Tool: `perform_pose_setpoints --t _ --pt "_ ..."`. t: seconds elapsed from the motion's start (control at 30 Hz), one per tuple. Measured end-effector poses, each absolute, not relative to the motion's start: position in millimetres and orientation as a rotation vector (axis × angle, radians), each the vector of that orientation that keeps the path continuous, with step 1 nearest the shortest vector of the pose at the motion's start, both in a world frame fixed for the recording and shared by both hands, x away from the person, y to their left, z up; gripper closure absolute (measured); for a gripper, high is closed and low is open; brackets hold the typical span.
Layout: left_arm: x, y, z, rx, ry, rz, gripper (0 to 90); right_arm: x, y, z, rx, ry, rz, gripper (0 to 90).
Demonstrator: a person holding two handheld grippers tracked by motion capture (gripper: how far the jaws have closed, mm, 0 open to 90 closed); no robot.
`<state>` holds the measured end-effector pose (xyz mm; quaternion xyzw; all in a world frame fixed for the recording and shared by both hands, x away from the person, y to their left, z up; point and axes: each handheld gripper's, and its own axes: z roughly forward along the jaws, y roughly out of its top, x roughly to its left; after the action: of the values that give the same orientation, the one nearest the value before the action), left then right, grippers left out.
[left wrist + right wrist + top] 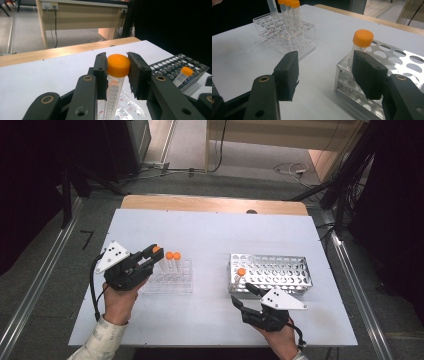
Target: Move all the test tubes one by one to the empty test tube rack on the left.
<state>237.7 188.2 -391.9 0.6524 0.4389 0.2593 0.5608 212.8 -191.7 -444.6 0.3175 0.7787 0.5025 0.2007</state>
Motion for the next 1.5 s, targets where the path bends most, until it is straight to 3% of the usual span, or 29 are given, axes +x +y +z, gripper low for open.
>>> perform_pose_setpoints --t 1.5 --pt "256 201 -407 1.529 1.101 0.754 69.4 215 -191 -446 0.897 2.178 1.394 37.3"
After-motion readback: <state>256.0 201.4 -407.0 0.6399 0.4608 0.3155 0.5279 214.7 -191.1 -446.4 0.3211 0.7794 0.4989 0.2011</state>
